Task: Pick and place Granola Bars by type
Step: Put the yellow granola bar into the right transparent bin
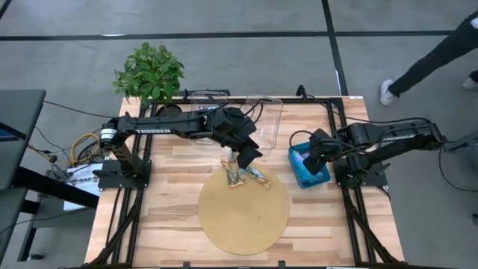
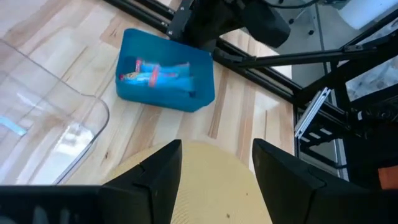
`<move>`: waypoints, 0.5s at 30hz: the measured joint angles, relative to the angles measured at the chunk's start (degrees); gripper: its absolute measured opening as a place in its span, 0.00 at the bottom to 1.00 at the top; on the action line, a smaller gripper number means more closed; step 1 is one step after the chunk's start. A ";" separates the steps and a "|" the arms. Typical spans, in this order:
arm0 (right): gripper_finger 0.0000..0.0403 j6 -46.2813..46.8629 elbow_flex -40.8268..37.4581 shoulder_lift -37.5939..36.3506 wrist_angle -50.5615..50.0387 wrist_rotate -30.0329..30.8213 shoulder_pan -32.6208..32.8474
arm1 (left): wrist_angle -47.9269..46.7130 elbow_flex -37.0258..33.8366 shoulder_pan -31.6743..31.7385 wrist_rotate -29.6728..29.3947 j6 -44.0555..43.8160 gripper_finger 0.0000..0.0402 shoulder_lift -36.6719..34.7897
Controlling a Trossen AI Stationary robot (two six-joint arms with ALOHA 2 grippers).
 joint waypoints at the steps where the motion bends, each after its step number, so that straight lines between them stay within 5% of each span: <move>1: 0.41 -0.54 -0.01 0.01 0.27 0.05 0.00 | -0.53 0.00 0.00 0.00 -0.01 0.47 0.00; 12: 0.58 -17.65 0.00 -2.19 24.16 1.28 0.94 | -22.74 -2.80 -1.43 -2.92 8.77 0.47 0.20; 15: 0.58 -17.86 0.01 -3.22 28.40 0.54 0.92 | -25.04 -5.83 -2.32 -4.21 3.51 0.47 0.33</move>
